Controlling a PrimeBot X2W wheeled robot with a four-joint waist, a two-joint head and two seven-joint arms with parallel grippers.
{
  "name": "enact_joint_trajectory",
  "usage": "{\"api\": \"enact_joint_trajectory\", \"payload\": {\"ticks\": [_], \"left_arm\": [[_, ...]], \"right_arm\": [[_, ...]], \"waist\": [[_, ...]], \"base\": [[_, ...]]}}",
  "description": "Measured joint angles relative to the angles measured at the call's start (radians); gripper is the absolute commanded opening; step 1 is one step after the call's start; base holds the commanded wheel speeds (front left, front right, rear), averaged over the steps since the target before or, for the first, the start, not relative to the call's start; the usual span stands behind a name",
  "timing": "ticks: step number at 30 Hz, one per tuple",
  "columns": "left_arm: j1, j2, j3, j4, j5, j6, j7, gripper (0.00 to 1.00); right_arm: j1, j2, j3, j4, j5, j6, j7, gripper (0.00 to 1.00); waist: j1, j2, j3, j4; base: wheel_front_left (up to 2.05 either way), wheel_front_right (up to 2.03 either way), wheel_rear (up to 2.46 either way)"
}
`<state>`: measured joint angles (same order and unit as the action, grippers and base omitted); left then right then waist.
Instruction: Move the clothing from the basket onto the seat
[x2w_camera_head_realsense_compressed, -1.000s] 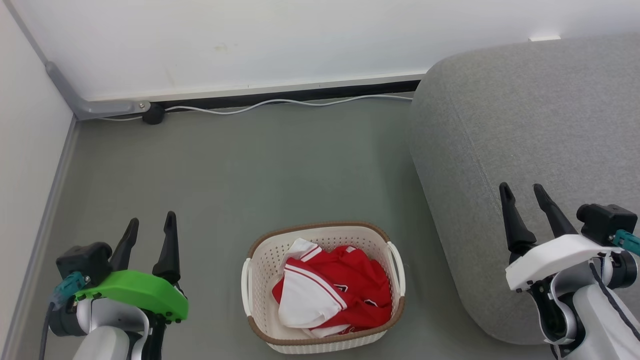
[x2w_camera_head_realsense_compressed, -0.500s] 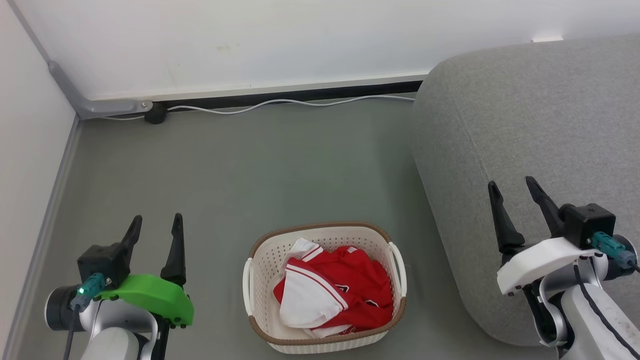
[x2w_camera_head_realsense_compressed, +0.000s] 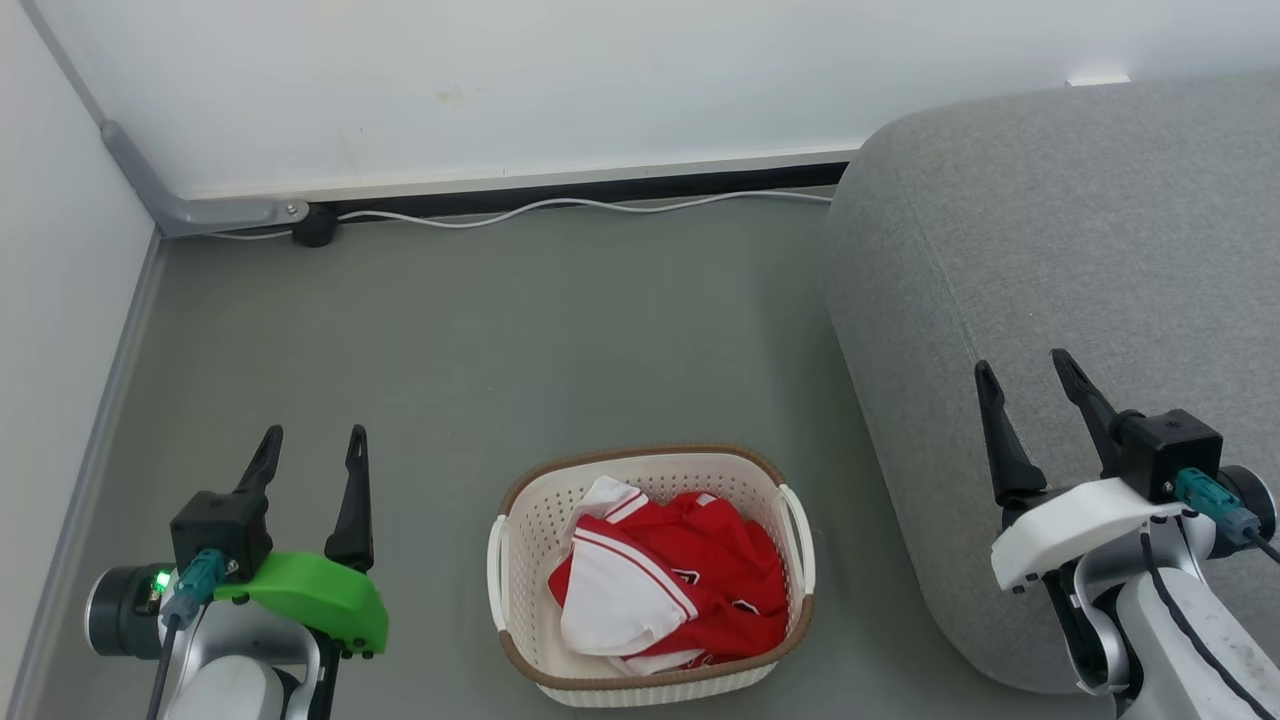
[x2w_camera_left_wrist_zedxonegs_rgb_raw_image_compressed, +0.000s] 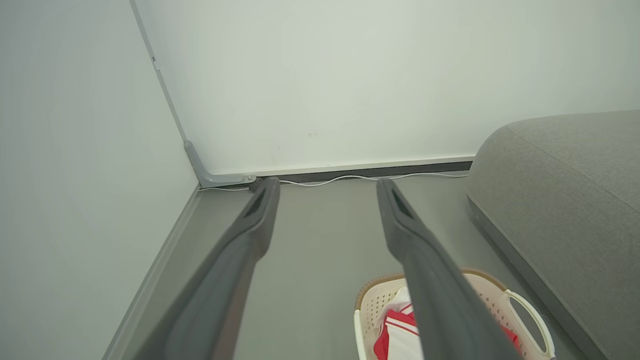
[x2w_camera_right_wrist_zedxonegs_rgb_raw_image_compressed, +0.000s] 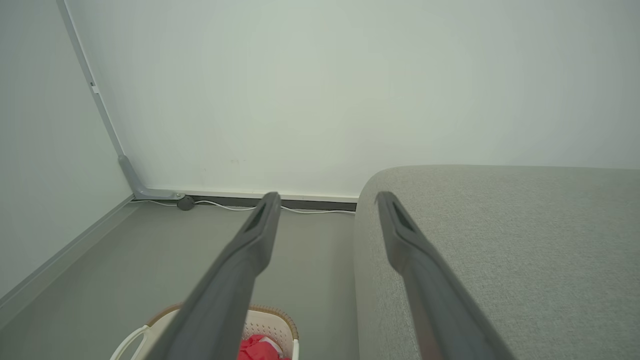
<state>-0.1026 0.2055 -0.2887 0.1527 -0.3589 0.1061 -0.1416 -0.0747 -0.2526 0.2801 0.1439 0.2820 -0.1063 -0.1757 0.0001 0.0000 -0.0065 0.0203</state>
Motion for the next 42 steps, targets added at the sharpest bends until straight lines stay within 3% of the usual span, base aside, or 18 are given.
{"api": "enact_joint_trajectory", "payload": {"ticks": [24, 42], "left_arm": [[0.000, -0.004, -0.001, -0.017, 0.011, 0.001, 0.002, 1.00], [-0.088, -0.026, -0.016, -0.078, 0.020, 0.001, 0.018, 1.00]], "right_arm": [[-0.014, -0.003, -0.002, -0.009, 0.002, 0.000, 0.000, 1.00], [-0.121, -0.009, -0.021, -0.126, 0.009, 0.000, 0.011, 1.00]], "waist": [[0.0000, 0.0000, 0.025, 0.001], [0.0000, 0.0000, 0.211, -0.015]], "base": [[0.00, 0.00, 0.00], [0.00, 0.00, 0.00]]}}
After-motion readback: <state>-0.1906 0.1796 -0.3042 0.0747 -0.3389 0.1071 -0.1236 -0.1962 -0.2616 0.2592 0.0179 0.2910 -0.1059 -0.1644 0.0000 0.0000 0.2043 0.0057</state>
